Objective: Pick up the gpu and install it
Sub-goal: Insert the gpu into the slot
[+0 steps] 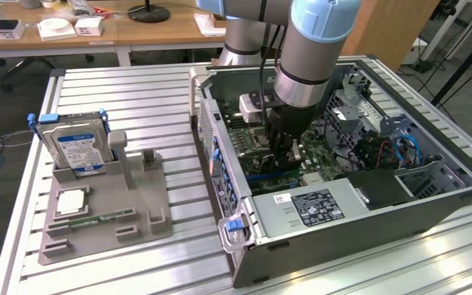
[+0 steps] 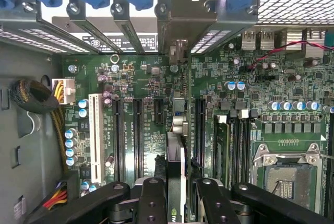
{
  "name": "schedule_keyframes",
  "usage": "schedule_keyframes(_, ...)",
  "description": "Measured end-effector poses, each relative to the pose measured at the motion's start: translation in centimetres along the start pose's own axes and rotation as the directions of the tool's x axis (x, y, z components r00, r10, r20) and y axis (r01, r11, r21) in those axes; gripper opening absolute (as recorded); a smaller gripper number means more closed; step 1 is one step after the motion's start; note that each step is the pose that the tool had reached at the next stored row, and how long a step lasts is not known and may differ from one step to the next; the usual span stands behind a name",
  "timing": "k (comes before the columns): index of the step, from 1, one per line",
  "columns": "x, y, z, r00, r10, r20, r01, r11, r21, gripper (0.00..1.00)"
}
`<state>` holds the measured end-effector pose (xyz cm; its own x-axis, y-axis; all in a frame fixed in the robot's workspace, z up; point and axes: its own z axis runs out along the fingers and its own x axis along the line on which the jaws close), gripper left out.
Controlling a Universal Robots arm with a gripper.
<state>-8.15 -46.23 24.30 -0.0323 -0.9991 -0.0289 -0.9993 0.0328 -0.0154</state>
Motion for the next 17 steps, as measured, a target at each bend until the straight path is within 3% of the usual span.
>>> schedule_keyframes(17, 0.0, 0.15, 1.33, 1.0000, 0.000, -0.0013, 0.000, 1.0000, -0.0005, 0.27)
